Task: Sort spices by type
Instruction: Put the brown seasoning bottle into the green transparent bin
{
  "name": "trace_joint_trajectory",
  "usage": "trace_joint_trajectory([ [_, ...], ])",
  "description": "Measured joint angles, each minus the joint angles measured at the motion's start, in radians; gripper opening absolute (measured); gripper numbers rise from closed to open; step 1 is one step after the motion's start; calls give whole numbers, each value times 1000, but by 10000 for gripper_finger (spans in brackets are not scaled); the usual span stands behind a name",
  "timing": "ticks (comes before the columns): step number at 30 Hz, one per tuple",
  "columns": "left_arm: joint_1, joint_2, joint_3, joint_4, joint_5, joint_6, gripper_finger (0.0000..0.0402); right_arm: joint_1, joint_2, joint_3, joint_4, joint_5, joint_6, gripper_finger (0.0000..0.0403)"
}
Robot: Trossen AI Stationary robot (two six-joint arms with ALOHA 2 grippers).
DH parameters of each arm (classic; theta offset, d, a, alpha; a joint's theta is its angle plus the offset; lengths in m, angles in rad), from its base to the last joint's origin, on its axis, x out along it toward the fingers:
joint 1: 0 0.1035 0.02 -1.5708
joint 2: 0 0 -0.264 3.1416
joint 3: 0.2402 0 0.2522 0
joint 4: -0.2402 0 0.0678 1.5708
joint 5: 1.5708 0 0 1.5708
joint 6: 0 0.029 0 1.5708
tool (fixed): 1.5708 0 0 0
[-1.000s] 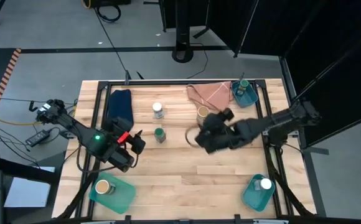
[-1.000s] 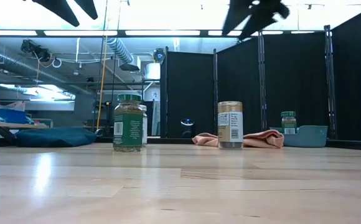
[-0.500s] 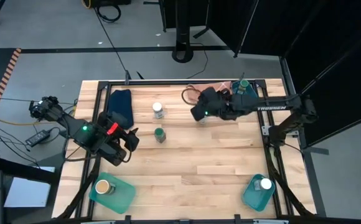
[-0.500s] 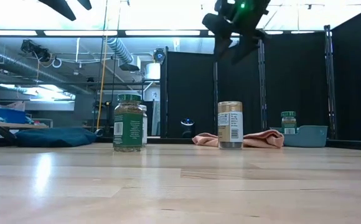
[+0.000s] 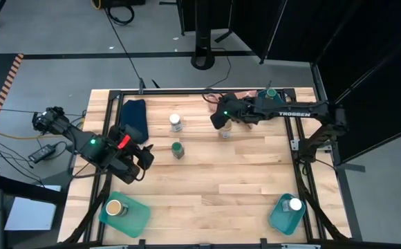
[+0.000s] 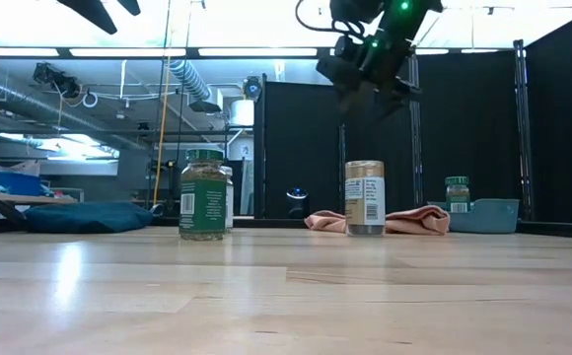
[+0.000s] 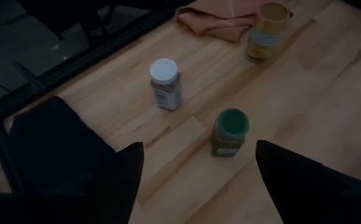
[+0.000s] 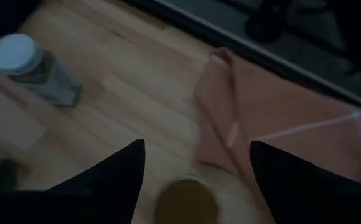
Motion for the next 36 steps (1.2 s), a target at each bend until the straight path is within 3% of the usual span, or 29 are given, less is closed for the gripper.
trace_joint_trajectory([
  [9, 0, -12, 0, 30, 4, 4, 314, -5, 38, 1, 33, -59, -17, 304],
  [20, 0, -12, 0, 30, 1, 4, 314, -52, 80, 1, 28, -185, 50, 390],
  [29, 0, -12, 0, 29, -3, 4, 314, -83, 81, 1, -23, -289, 30, 392],
  [36, 0, -12, 0, 29, -3, 4, 314, -58, 81, 1, -55, -258, 65, 391],
])
